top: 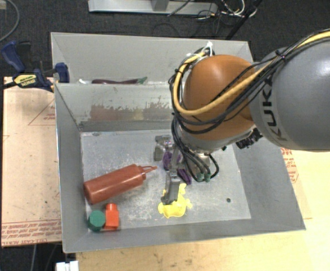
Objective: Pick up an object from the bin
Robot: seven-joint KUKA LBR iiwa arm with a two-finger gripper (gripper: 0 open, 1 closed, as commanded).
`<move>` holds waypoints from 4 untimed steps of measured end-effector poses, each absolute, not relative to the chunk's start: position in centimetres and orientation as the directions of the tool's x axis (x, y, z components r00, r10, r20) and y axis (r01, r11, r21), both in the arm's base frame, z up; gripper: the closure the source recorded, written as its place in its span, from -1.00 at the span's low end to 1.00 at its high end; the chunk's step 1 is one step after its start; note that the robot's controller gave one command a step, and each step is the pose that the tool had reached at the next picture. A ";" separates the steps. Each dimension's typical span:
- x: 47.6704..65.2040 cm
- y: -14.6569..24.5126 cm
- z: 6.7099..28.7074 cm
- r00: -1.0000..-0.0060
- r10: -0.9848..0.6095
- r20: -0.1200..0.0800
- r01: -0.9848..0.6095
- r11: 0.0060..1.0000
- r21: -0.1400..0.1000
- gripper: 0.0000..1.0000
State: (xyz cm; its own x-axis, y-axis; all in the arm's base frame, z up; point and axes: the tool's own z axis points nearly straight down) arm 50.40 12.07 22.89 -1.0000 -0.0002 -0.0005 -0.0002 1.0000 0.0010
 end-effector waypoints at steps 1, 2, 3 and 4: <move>52.7 14.0 17.2 -0.994 -0.105 -0.003 -0.105 0.994 0.002 -1.00; 56.9 17.0 16.1 -0.980 -0.201 -0.007 -0.201 0.980 0.003 -1.00; 56.2 17.8 13.2 -0.985 -0.172 -0.005 -0.172 0.985 0.003 -1.00; 56.2 16.9 8.7 -0.950 -0.312 -0.009 -0.312 0.950 0.002 -1.00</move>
Offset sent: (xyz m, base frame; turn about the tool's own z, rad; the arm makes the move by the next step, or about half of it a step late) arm 0.0623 0.0471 -0.0689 -0.2013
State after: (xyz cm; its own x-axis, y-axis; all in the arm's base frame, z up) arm 56.24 16.90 8.70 -0.9500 -0.3123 -0.0086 -0.3123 0.9500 0.0024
